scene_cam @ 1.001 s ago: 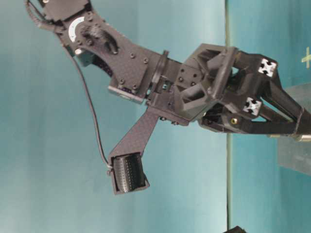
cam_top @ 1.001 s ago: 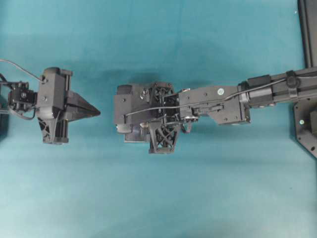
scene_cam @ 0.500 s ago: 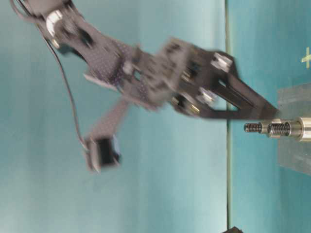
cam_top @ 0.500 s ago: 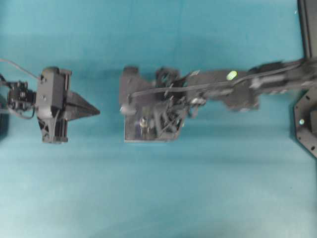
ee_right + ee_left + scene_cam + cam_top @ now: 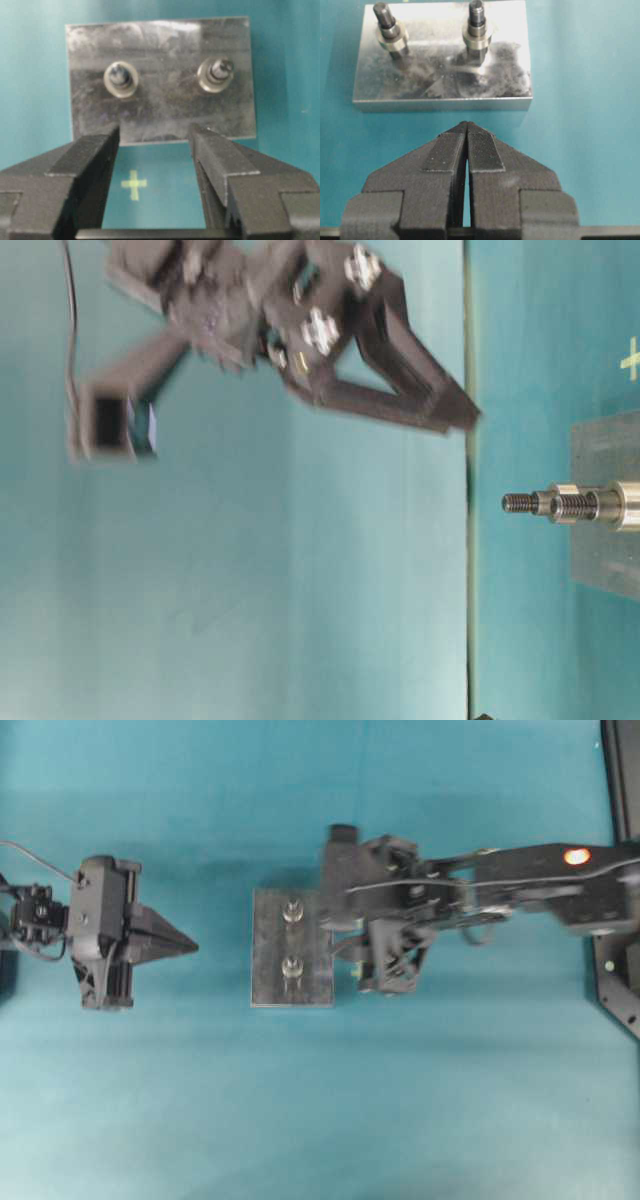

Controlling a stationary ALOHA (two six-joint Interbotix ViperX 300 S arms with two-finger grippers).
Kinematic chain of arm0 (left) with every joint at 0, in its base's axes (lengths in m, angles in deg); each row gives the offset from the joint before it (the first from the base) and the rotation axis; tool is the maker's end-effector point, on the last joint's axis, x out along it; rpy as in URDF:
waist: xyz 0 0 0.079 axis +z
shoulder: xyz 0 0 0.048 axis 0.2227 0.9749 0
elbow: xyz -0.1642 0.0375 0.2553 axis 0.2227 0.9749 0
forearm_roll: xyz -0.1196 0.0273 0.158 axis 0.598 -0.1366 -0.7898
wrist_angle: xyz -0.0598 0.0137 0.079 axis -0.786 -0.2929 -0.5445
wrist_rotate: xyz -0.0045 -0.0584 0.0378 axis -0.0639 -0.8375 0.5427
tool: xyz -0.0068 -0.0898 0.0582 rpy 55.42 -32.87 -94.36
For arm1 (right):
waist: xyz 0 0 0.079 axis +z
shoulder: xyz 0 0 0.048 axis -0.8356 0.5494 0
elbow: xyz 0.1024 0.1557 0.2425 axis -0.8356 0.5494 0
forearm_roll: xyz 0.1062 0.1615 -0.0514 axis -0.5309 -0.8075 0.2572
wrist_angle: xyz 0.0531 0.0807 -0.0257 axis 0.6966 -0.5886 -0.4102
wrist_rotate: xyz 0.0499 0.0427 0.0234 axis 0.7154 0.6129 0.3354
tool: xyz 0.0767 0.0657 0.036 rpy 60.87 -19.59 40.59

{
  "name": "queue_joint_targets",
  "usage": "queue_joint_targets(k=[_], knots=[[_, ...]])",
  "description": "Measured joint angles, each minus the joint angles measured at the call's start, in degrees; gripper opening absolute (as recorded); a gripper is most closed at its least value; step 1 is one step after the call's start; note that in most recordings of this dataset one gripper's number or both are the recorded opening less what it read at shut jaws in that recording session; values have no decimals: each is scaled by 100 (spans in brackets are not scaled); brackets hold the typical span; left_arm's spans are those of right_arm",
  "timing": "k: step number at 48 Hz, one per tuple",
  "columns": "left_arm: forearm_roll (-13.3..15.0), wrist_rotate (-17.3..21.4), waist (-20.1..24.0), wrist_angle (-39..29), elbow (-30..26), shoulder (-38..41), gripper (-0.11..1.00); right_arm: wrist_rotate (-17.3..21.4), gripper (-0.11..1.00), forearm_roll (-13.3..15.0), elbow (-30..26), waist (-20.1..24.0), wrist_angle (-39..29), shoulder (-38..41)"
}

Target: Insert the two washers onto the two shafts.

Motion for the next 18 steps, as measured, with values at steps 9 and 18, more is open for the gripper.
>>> queue_joint_targets(k=[9, 18], knots=[[-9, 0, 0, 0, 9, -18, 0, 0, 58, 0, 431, 0, 413, -316], [0, 18, 0, 0, 18, -9, 0, 0, 58, 0, 756, 0, 694, -536]])
